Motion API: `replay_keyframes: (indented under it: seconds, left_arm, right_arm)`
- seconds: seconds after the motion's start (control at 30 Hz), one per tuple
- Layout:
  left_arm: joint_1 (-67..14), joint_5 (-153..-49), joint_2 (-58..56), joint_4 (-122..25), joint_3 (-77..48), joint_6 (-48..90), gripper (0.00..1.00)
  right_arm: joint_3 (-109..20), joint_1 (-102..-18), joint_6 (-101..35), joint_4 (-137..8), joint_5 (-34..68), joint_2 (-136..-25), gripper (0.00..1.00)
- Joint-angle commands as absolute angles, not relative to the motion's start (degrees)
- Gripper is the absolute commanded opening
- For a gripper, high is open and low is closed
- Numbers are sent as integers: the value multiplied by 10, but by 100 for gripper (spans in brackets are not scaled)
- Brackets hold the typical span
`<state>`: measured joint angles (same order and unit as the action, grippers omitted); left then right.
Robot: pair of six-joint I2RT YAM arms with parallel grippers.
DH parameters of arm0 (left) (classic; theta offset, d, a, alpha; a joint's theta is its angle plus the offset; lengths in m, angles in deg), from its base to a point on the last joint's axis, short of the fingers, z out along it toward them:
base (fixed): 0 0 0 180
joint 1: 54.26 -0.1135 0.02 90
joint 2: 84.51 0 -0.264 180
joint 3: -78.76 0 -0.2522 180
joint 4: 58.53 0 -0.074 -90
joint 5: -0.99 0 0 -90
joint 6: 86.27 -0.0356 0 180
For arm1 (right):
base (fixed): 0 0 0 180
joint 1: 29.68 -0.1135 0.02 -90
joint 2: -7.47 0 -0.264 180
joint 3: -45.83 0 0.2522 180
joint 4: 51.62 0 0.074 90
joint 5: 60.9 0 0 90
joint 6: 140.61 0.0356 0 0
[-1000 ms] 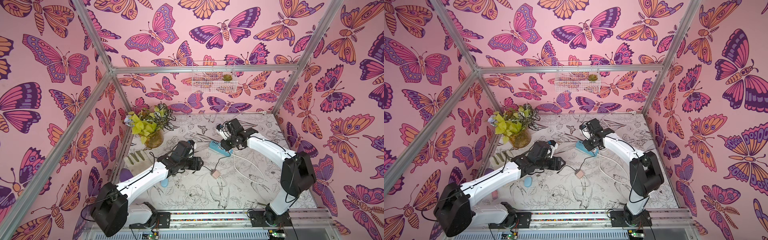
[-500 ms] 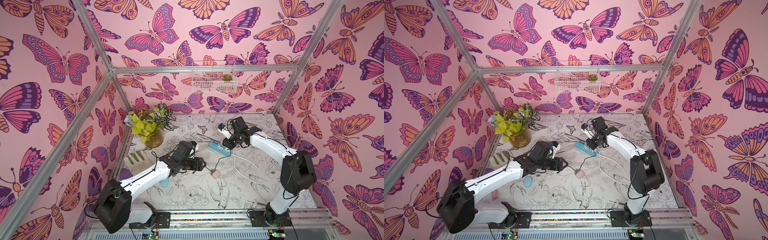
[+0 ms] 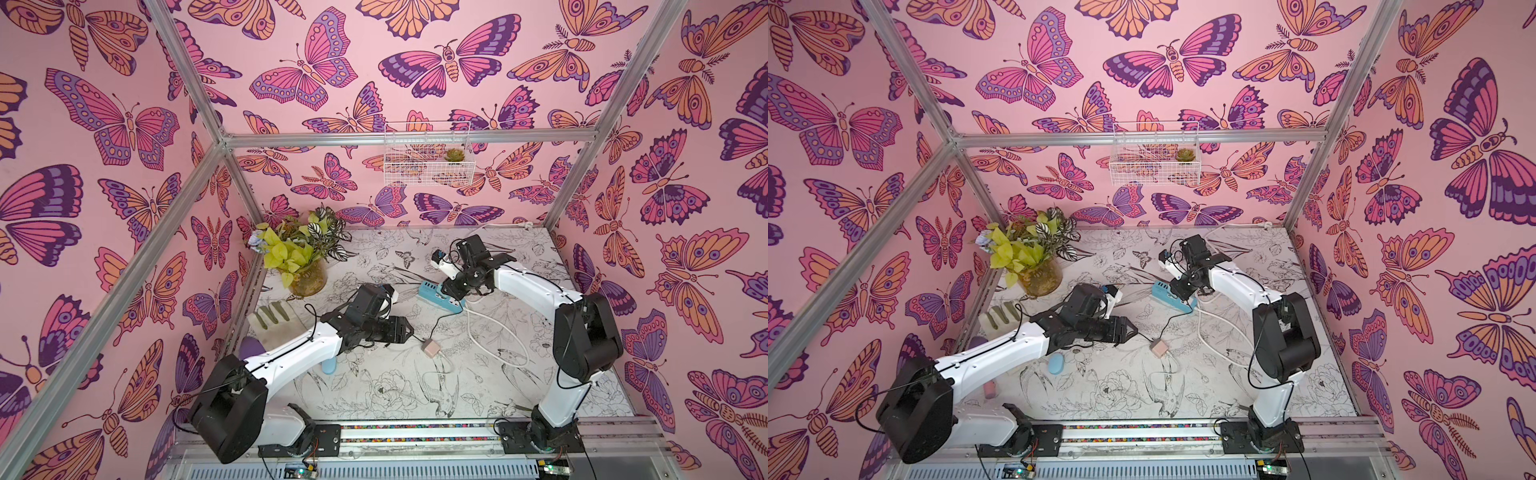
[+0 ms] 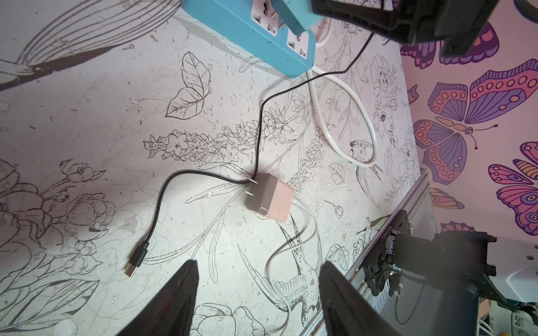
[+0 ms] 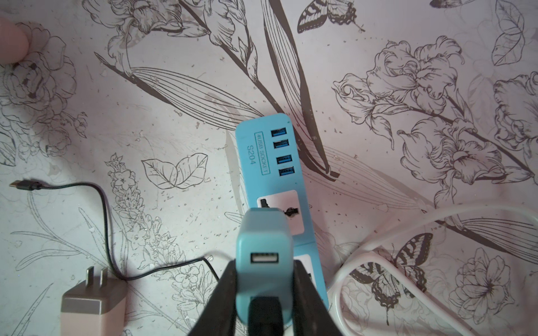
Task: Charge the bluetooth headset
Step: Insert the plug into the socket.
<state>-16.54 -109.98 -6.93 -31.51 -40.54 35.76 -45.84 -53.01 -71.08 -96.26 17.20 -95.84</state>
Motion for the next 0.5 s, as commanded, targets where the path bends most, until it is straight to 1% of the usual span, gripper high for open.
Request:
replay_keyframes:
  seconds: [0.0,0.2,0.47]
  left_arm:
    - [-169,-1117,-66,-328,-418,359,68]
    - [-169,-1147,-65,-346,-420,361,68]
    - [-169,-1143,-60,-347,-421,362,68]
  right_arm:
    - [-472,-527,-724,-957,167,-969,14]
    - [-472,-527,-729,-955,164,-977,14]
    - [-467,-528,-744,-945,162,-984,15]
